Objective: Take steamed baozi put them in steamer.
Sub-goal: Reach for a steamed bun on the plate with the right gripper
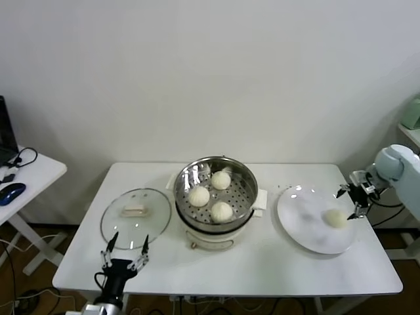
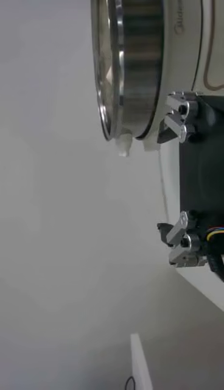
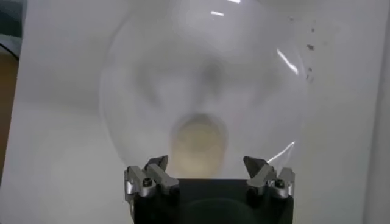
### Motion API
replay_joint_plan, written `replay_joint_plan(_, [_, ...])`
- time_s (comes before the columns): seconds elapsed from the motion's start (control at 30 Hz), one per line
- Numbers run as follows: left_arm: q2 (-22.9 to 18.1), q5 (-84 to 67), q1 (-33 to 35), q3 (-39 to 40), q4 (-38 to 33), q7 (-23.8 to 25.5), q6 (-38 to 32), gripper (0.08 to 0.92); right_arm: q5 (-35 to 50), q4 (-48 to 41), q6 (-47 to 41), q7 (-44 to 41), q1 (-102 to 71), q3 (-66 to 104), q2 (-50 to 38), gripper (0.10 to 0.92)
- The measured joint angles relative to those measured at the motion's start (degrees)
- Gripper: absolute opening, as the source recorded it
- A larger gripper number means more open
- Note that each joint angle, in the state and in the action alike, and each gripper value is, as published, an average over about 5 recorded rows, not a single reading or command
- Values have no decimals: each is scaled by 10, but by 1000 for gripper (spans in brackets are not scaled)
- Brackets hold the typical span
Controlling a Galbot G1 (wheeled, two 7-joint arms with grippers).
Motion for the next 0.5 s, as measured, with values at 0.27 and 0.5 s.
replay_joint_plan(0.27, [-5, 5, 1, 3, 5, 0, -2, 823, -34, -39, 5, 13, -36, 44, 25, 823])
replay_joint_plan(0.5, [-7, 9, 1, 7, 6, -1, -5, 823, -56, -65, 8, 24, -44, 64, 43, 823])
